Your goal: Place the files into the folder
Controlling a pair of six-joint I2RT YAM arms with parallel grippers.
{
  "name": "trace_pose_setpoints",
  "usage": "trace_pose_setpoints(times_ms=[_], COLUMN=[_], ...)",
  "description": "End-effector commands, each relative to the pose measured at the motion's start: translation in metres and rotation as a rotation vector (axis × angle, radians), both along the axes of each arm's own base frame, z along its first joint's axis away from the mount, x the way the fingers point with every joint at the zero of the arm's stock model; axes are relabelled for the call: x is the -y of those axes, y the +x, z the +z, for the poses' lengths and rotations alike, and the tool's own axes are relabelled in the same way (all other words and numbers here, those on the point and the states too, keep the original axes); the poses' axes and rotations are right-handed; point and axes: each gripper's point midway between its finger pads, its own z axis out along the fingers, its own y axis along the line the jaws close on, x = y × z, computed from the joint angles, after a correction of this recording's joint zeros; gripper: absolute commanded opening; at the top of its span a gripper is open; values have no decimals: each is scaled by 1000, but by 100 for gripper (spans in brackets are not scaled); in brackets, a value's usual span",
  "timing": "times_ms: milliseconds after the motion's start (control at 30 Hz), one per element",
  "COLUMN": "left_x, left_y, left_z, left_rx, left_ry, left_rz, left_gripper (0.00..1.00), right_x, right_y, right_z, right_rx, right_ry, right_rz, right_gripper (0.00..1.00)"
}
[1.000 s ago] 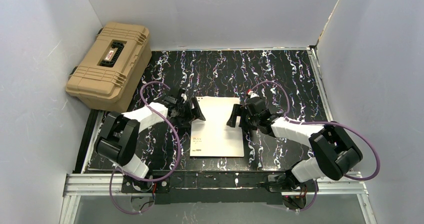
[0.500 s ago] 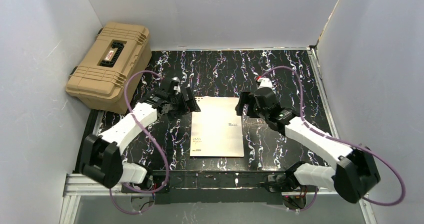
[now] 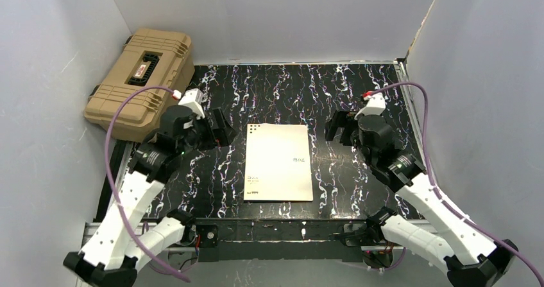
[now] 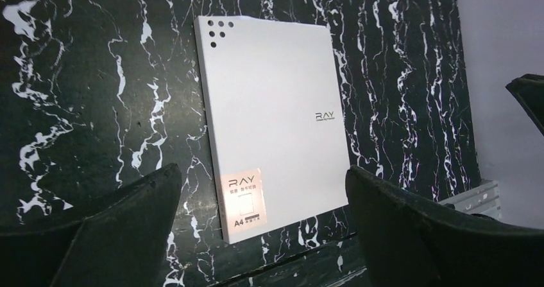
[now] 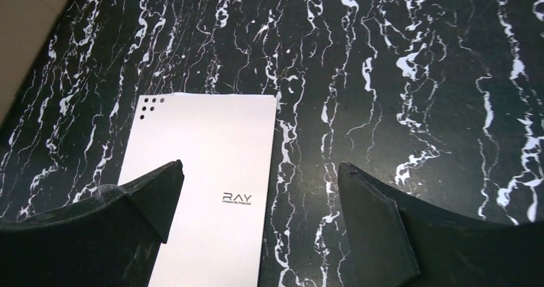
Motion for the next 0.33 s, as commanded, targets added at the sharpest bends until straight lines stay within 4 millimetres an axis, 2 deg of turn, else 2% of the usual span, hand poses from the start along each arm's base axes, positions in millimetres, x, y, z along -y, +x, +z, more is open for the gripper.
trace_pose_setpoints(times_ms=[0, 200, 300], left_x=[-16, -16, -14], left_y=[-15, -29, -31], left_z=[23, 32, 29], left_rx=[129, 247, 242], left_ry=[40, -2, -7], left_rz=[-31, -73, -85], left_gripper=[98, 98, 98], right_x=[20, 25, 23], right_y=[-6, -12, -11], right_z=[34, 41, 31], right_rx=[78, 78, 20], right_ry=[-13, -15, -41], right_rz=[-48, -49, -46], right_gripper=[99, 98, 98])
